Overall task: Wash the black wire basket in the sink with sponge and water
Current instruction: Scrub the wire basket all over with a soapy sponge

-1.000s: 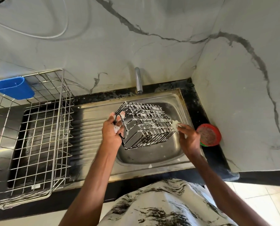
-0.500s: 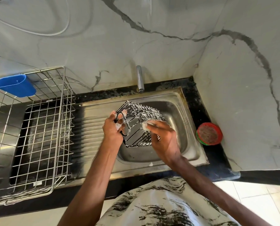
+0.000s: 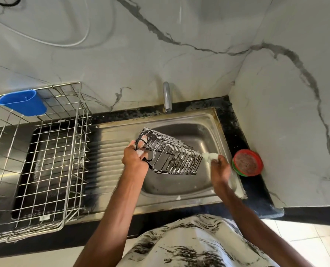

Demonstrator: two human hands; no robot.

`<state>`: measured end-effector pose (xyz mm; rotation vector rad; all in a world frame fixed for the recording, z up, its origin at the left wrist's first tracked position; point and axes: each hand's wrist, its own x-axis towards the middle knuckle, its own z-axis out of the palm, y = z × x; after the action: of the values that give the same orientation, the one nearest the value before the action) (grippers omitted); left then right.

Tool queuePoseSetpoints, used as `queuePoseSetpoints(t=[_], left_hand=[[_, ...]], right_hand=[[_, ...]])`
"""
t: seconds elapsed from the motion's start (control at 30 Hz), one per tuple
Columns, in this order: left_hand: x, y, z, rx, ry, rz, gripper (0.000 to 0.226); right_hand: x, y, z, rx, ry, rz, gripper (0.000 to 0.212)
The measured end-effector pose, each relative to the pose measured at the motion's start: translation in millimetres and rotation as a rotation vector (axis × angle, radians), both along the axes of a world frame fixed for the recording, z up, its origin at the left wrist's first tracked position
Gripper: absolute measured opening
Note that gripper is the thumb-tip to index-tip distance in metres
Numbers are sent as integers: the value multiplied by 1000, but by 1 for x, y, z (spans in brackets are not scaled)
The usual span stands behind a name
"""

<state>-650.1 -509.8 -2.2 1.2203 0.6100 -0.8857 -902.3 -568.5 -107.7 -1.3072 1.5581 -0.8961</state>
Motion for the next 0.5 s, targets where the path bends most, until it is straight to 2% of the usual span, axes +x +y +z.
queuePoseSetpoints(t=[0.1,0.17,0.27,0.4,0.5], left_hand=[[2,3,2,-80,75,11,28],[2,3,6,-109,96,30,30],[2,3,13,-61,62,13,33],[-2,6,18,22,-75,-143,31],[-3,13,16,101,-125,-232,32]], right_hand=[[10,-7,8,356,-378,-98,33],[20,-11,16,547,-529,-189,47],[30,-15,29,556,-527,-200,48],[34,-18,31,552,-551,-319,44],[30,-22,28,527,-615,-307,43]])
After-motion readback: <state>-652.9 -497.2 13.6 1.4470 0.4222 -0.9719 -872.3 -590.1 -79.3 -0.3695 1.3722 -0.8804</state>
